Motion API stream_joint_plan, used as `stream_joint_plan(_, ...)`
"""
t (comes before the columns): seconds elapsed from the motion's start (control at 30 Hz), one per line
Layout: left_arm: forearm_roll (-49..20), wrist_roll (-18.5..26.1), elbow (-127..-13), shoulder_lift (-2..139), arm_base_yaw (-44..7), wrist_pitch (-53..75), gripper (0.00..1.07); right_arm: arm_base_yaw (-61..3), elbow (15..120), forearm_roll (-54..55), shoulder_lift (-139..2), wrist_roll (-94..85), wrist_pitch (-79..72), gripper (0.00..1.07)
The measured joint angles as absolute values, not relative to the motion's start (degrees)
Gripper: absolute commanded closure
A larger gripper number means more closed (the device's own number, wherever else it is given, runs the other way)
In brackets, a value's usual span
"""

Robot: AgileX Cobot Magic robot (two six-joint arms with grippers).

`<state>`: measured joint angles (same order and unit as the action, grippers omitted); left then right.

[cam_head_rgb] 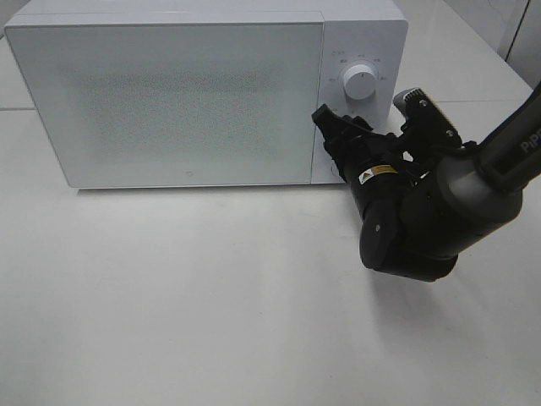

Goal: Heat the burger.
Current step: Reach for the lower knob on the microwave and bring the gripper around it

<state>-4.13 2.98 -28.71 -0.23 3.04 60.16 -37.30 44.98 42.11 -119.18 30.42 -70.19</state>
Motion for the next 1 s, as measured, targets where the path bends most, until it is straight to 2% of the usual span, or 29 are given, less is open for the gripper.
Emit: stream_joint_plan(1.0,-4.1,3.0,-28.7,-0.2,3.0,60.2,0.06,-37.2,44.9,42.1,-119.2,62.9,-70.1,1.0)
